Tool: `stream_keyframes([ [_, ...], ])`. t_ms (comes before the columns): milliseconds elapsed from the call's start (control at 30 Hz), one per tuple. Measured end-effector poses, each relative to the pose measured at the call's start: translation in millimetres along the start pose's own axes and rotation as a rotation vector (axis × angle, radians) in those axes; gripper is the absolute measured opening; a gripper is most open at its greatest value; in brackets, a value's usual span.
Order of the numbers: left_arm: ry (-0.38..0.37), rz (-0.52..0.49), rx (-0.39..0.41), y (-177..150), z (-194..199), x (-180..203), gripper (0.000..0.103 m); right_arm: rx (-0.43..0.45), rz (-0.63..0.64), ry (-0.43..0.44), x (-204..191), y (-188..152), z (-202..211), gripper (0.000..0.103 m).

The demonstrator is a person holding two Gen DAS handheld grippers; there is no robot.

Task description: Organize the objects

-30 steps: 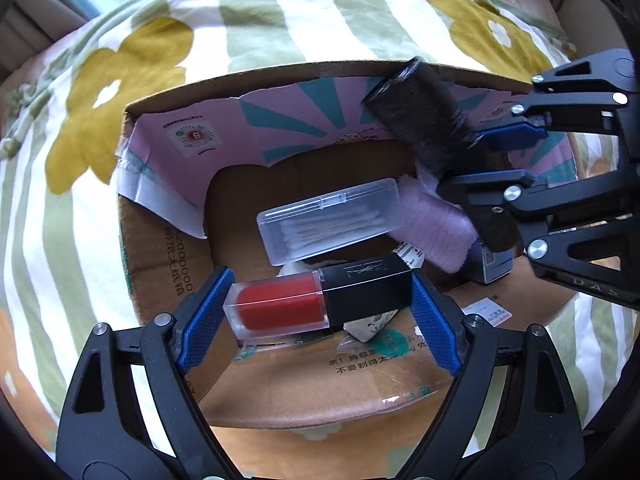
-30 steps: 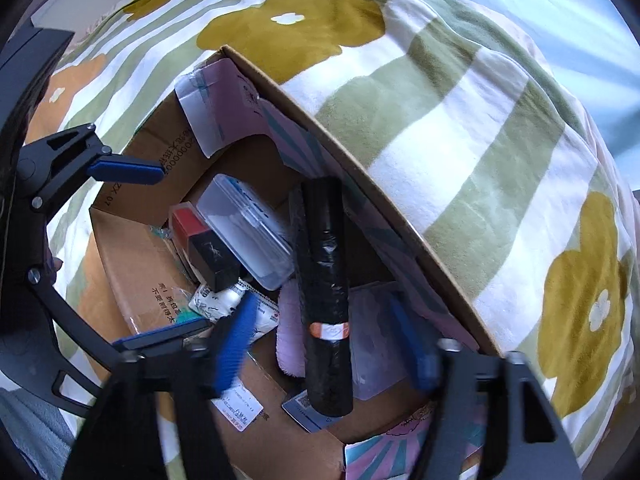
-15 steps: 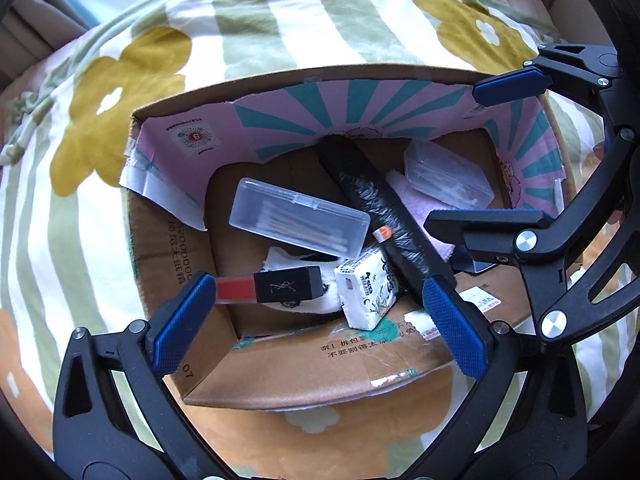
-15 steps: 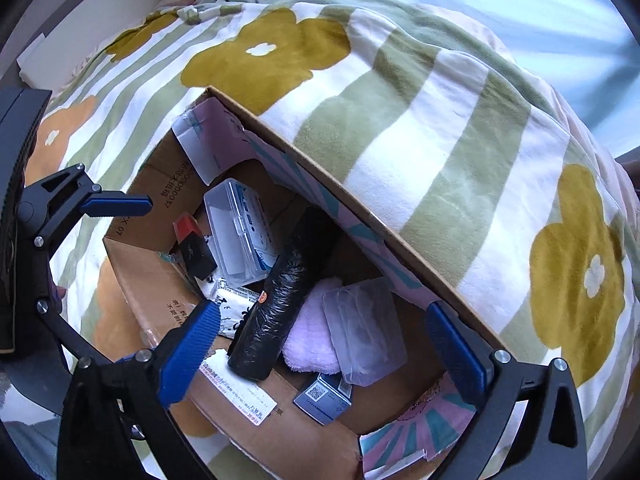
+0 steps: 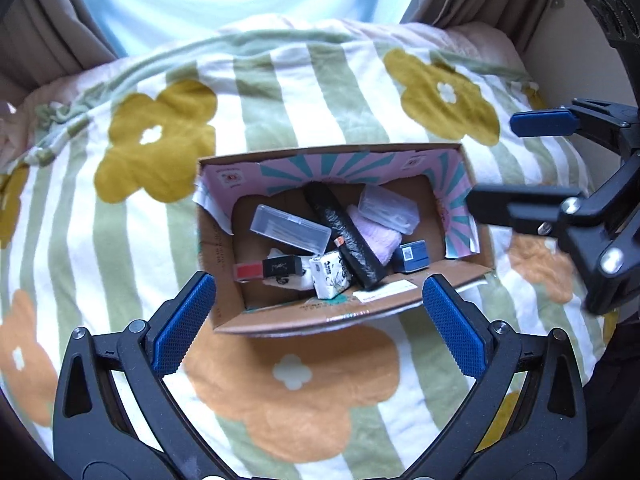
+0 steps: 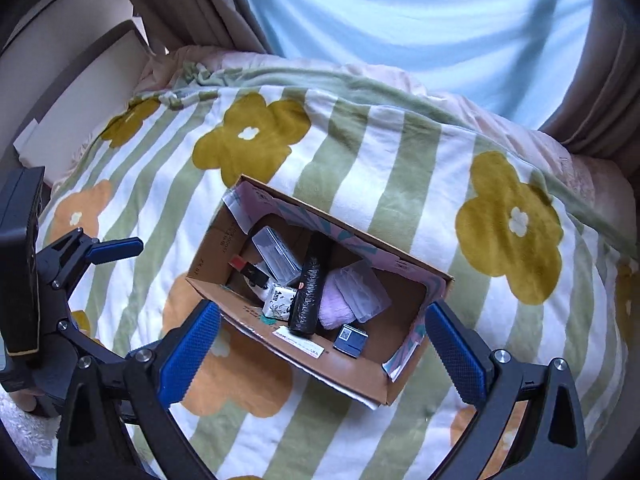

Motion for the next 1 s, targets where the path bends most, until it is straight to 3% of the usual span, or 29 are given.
stream_keyframes([
  [233, -0.013, 0.046, 0.063, -17, 74, 11, 0.103, 0.067, -0.139, -0.051, -5, -42, 71, 0.102],
  [500, -0.023, 0.137, 0.13, -59, 139, 18, 0.103, 0.102, -0.303, -0.127, -6, -104, 102, 0.102],
  [767, -0.009, 0.139, 0.142, -98, 150, 26, 0.103, 0.088, -0.319, -0.159, -6, -135, 101, 0.102],
  [1000, -0.016, 0.13, 0.148, -100, 153, 32, 0.103, 0.094, -0.323, -0.169, -5, -133, 104, 0.102],
])
Point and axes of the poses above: each gripper's, at about its wrist camera, not at the fingertips, and z roughly against the way its jaws point, x to its right, y to its top, the point moved 5 cm from there along -z, roughly the way its jaws point, and after that the axes turned 8 degrees about -y, right-handed, at the moved point
